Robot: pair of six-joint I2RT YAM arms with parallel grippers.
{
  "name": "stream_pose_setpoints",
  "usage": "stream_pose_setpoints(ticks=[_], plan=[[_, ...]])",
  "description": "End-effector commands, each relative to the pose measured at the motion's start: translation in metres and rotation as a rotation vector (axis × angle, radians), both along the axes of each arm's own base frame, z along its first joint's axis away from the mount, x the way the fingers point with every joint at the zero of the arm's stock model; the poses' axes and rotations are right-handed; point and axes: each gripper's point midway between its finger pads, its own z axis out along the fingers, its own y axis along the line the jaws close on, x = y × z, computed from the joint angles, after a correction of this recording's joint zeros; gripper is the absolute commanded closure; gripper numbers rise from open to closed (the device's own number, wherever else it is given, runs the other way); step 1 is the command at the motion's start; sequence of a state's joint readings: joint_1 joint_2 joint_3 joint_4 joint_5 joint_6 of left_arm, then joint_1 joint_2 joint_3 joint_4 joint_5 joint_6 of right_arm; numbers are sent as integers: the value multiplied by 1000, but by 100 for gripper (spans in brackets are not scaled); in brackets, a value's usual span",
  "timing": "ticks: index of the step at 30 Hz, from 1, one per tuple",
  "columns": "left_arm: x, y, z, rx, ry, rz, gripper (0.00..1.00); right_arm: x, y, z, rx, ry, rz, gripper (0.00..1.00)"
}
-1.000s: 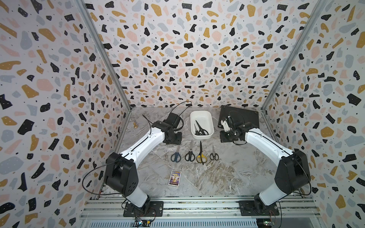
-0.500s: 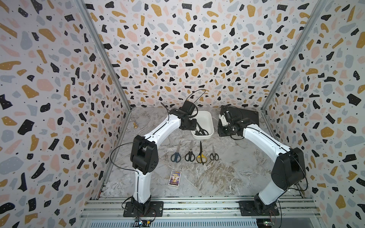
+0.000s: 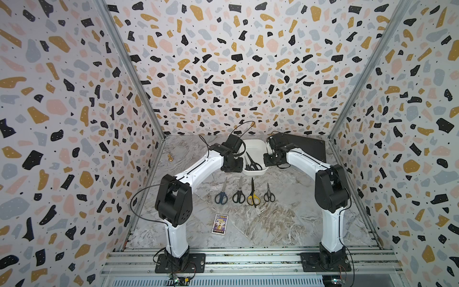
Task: Take the scissors out of the storage box
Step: Pick up the storage box at the center of the board, then pick up the scissors from the storage box.
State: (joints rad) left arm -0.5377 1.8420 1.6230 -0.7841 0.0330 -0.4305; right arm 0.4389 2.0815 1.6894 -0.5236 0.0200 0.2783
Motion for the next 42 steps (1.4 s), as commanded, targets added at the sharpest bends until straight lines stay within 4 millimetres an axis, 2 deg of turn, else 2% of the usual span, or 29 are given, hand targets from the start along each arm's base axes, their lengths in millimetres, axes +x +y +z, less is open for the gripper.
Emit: stream_pose_setpoints(ticks=[1, 5, 8, 12, 17, 21, 26, 30, 34, 39, 42], plan=[[-3, 9, 9, 16, -34, 9, 58, 15, -6, 20, -19, -56, -18, 54], [-5, 10, 12, 16, -35, 7, 58, 21, -4, 8, -8, -29, -15, 55], [-3, 8, 17, 11, -43, 4, 58, 25, -1, -6, 12, 10, -25, 60], [-2, 9, 22, 11, -51, -1, 58, 32, 2, -16, 42, 32, -53, 76], [-4, 7, 22, 3, -48, -7, 58, 44, 3, -16, 67, 29, -121, 97], [-3, 5, 22, -8, -48, -7, 58, 55, 5, 1, 105, -39, -150, 100], [6, -6, 34, -51, -71, -10, 58, 63, -6, 47, 132, -223, -207, 100], [21, -22, 45, -108, -82, -10, 58, 59, -13, 79, 156, -361, -243, 100], [38, -41, 49, -168, -85, -9, 58, 48, -5, 96, 163, -449, -223, 100], [54, -68, 35, -254, -45, 0, 59, 37, 9, 109, 198, -525, -209, 100], [64, -71, 24, -245, -30, 36, 59, 35, 15, 112, 209, -538, -204, 100]])
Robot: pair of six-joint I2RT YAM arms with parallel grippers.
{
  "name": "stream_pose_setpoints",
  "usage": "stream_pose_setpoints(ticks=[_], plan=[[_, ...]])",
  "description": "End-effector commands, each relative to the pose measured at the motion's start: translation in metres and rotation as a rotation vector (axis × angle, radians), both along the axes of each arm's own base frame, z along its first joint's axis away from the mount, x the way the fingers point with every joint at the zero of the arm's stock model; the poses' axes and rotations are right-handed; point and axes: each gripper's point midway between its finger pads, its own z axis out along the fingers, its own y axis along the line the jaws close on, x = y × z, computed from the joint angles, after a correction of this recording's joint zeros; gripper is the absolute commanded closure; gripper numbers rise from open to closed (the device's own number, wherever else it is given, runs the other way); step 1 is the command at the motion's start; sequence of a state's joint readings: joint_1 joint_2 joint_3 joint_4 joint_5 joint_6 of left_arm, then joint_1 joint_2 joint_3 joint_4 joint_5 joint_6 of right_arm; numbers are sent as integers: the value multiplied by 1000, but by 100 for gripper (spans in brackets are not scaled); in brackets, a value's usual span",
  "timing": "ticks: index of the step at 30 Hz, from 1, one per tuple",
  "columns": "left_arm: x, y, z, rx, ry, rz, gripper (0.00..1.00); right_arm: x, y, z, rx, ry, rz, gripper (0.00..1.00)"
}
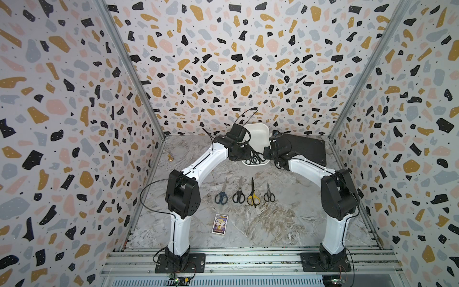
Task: Take the scissors out of the storage box
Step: Pick up the scissors from the storage box.
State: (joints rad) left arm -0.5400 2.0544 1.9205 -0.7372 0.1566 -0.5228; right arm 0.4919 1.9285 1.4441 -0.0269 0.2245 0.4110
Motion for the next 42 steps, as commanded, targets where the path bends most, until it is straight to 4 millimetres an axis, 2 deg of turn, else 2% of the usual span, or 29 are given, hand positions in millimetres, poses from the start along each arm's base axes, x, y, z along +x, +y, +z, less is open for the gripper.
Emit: stream_pose_setpoints(ticks=[1, 5, 12, 26, 30, 33, 37, 42], plan=[[11, -11, 2, -42, -1, 36, 59, 6, 9, 50, 65, -149, -14, 100], [20, -3, -13, 26, 17, 81, 59, 4, 15, 59, 95, -167, -12, 100], [22, 9, -33, 121, 42, 97, 59, 2, 21, 72, 127, -182, -14, 100], [32, 6, -54, 135, 43, 106, 64, -8, 37, 86, 248, -170, 15, 100], [32, 8, -63, 148, 55, 107, 72, -11, 40, 88, 291, -163, 13, 100], [31, 9, -66, 140, 59, 117, 84, -12, 42, 88, 294, -158, 20, 100], [34, 2, -59, 84, 54, 112, 100, -11, 41, 78, 263, -132, 15, 100], [38, -6, -37, 22, 19, 105, 100, -10, 36, 63, 214, -105, -4, 100]])
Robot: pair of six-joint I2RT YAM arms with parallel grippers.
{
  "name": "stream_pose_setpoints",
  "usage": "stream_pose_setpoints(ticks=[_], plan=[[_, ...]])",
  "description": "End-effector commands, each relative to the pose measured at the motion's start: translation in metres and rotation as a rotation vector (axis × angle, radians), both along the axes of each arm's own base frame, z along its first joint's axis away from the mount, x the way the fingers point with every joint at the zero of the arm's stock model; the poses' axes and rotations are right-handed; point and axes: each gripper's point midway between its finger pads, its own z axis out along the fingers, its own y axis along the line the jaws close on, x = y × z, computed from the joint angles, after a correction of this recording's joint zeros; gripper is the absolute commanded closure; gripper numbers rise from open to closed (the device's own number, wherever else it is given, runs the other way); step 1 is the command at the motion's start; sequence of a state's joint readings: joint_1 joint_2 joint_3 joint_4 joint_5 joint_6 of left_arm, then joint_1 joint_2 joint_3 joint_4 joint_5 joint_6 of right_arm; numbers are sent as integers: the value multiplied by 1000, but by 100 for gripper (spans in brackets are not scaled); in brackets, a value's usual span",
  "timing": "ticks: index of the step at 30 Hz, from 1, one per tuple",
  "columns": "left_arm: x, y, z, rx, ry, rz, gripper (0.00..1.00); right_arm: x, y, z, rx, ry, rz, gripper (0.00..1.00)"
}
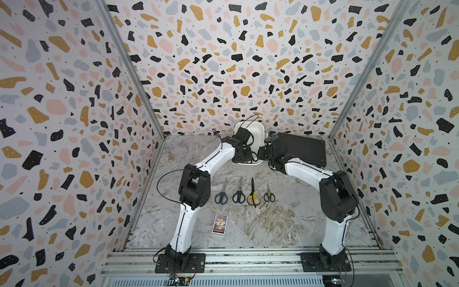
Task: Take the scissors out of the storage box
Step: Pick up the scissors from the storage box, then place the storage box at the center of the board.
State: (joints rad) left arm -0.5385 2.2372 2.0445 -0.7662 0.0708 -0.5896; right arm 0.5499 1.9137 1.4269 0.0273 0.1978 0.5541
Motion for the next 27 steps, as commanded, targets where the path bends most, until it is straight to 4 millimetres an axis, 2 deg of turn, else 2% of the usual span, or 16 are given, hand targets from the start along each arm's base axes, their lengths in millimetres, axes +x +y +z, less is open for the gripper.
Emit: stream_pose_setpoints(ticks=[1, 6, 9, 16, 19, 22, 27], plan=[[9, -8, 25, -71, -62, 0, 100, 4, -1, 50, 39, -95, -19, 100], [10, -7, 65, -111, -137, 0, 100, 11, -11, 39, -28, -79, -51, 100], [6, -2, 77, -108, -161, 7, 100, 17, -19, 32, -46, -62, -76, 100], [-6, 25, 78, -63, -158, 21, 100, 32, -43, 7, -44, 30, -137, 100], [-17, 41, 86, -8, -191, 3, 100, 40, -50, -7, -41, 71, -147, 100], [-36, 59, 93, 52, -215, -26, 100, 47, -49, -22, -45, 124, -123, 100], [-63, 78, 86, 114, -206, -62, 100, 50, -39, -50, -37, 207, -71, 100]])
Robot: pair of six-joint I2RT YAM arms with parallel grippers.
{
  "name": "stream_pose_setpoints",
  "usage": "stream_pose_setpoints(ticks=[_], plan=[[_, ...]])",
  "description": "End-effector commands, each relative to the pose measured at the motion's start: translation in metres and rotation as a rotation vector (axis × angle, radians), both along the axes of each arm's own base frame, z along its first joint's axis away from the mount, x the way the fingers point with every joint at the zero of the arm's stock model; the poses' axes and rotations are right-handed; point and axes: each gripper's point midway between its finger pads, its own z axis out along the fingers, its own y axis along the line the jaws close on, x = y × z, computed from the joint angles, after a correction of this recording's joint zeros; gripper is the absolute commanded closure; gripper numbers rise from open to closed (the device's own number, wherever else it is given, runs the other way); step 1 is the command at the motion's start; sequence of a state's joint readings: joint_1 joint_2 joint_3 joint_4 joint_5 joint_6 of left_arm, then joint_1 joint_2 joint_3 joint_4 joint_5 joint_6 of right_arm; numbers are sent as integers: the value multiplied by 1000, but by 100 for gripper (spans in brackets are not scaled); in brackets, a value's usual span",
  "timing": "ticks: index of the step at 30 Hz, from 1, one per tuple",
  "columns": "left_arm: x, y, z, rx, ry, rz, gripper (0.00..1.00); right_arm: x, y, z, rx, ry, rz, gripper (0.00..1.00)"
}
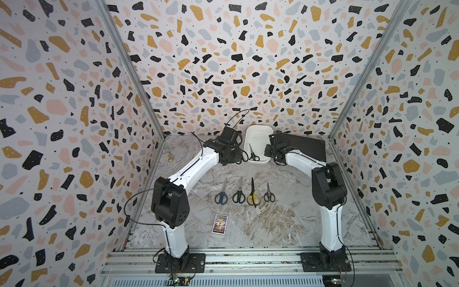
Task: Take the scissors out of the storage box
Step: Place the storage box at the center of the board.
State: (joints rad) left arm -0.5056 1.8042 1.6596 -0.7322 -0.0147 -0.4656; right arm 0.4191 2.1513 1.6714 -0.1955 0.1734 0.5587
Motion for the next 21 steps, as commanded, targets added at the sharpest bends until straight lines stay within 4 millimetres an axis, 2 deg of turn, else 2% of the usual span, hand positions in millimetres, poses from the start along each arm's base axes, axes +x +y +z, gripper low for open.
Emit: stream_pose_setpoints(ticks=[1, 4, 6, 8, 10, 13, 16, 17, 21], plan=[[-8, 9, 12, 44, -54, -39, 100, -2, 15, 12, 50, 25, 41, 100], [-14, 11, 5, 50, -35, -50, 100, -5, 14, 1, 44, 49, 40, 100], [-16, 10, 3, 42, -29, -59, 100, -6, 15, 0, 42, 53, 48, 84], [-18, 7, 1, 36, -24, -71, 100, -7, 14, 8, 33, 43, 56, 62], [-18, 5, -1, 32, -23, -87, 100, -9, 11, 25, 19, 10, 71, 52], [-20, 2, -2, 27, -26, -110, 100, -20, 10, 72, -10, -82, 158, 43], [-20, 0, -3, 21, -36, -131, 100, -47, 9, 109, -72, -146, 310, 37], [-21, -2, -3, 15, -36, -143, 100, -59, 10, 115, -72, -150, 366, 37], [-23, -13, -7, -30, -23, -187, 100, -117, 38, 130, 91, -134, 666, 33]])
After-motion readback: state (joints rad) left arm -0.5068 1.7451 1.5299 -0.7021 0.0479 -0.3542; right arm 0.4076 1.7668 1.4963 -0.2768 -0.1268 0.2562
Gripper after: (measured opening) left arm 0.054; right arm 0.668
